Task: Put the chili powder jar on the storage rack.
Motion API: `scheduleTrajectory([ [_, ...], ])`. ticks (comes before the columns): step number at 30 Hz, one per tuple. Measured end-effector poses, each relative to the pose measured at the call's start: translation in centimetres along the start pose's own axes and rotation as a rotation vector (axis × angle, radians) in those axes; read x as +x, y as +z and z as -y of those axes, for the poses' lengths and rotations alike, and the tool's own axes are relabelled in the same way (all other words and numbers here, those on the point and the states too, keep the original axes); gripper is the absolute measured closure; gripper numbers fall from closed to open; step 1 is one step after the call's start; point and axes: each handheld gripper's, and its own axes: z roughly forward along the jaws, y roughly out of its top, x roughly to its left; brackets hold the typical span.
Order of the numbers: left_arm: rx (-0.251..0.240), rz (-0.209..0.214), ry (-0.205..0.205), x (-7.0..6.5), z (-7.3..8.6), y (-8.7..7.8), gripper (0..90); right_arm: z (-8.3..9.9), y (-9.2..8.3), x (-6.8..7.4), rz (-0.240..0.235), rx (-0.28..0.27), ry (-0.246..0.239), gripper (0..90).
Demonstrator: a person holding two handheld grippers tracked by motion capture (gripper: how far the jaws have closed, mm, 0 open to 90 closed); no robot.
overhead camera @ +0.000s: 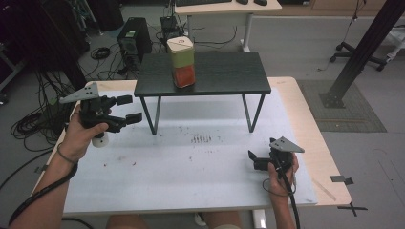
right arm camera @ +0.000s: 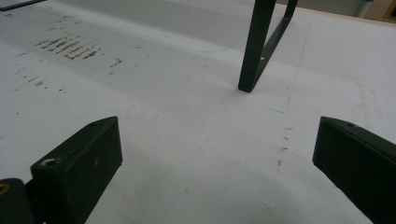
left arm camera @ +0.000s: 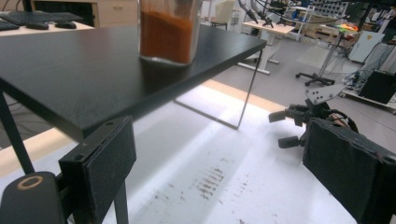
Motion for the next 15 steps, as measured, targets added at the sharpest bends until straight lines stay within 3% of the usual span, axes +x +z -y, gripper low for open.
scheduleTrajectory([
  [6, 0.015, -0.030, 0.004, -0.2, 1.5, -0.9, 9.7, 0.0, 0.1, 0.0, 0.006, 0.010, -0.002, 1.3],
  [15, 0.028, -0.036, -0.008, -0.4, 3.0, -1.8, 9.8, 0.0, 0.0, 0.0, 0.008, 0.012, -0.005, 1.4],
])
